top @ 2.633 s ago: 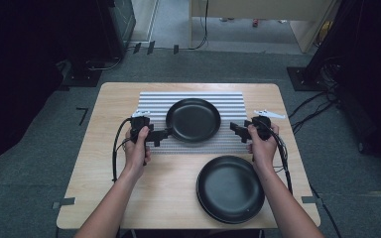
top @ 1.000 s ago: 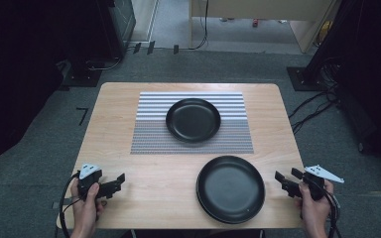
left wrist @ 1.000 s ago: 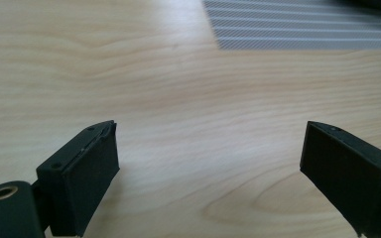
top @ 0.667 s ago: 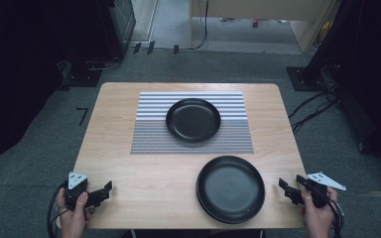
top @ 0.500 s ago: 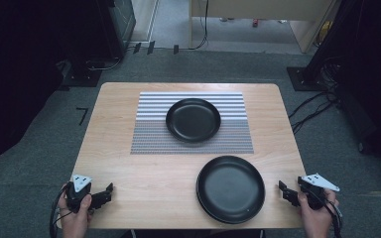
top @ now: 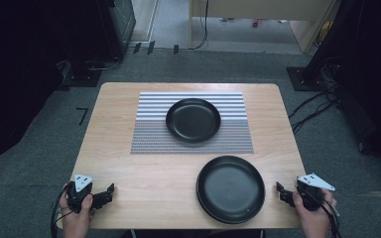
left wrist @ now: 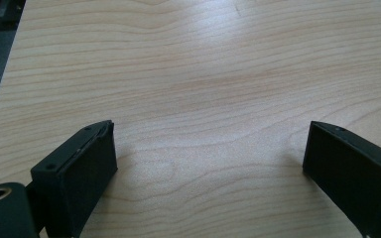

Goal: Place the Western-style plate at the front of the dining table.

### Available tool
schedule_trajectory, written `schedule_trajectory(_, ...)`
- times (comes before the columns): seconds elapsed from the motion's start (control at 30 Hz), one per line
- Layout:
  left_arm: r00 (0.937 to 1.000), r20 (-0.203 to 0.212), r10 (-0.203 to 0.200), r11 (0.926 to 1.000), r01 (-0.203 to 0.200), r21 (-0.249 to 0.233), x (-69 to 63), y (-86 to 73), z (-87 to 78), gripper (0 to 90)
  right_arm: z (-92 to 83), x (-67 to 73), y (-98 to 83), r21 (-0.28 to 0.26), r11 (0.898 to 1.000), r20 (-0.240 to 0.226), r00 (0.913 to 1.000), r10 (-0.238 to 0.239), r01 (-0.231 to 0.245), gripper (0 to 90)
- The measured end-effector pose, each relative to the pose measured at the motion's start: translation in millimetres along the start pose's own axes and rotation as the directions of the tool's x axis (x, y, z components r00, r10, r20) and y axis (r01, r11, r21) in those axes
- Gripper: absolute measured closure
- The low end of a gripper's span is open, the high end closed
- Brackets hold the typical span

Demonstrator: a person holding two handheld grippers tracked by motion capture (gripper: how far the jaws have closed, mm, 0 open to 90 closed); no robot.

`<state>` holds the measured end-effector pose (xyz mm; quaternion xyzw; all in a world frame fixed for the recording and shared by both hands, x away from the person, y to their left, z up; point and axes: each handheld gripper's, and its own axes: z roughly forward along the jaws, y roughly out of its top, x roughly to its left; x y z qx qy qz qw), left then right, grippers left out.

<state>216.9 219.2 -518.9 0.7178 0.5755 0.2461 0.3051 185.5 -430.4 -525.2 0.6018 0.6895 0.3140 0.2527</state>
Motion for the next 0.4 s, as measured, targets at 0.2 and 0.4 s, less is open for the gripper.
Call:
schedule_trajectory(0.2, 1.0000, 0.000, 0.001, 1.0000, -0.001, 0.002, 0.2, 0.3, 0.2, 5.8, 0.6, 0.3, 0.4, 0.002, 1.000, 0.002, 1.0000, 0.002, -0.002, 16.0)
schedule_trajectory(0.4, 1.0000, 0.000, 0.000, 1.0000, 0.000, 0.002, 0.4, 0.5, 0.4, 5.8, 1.0, 0.3, 0.9, 0.005, 1.000, 0.002, 1.0000, 0.003, -0.003, 15.1)
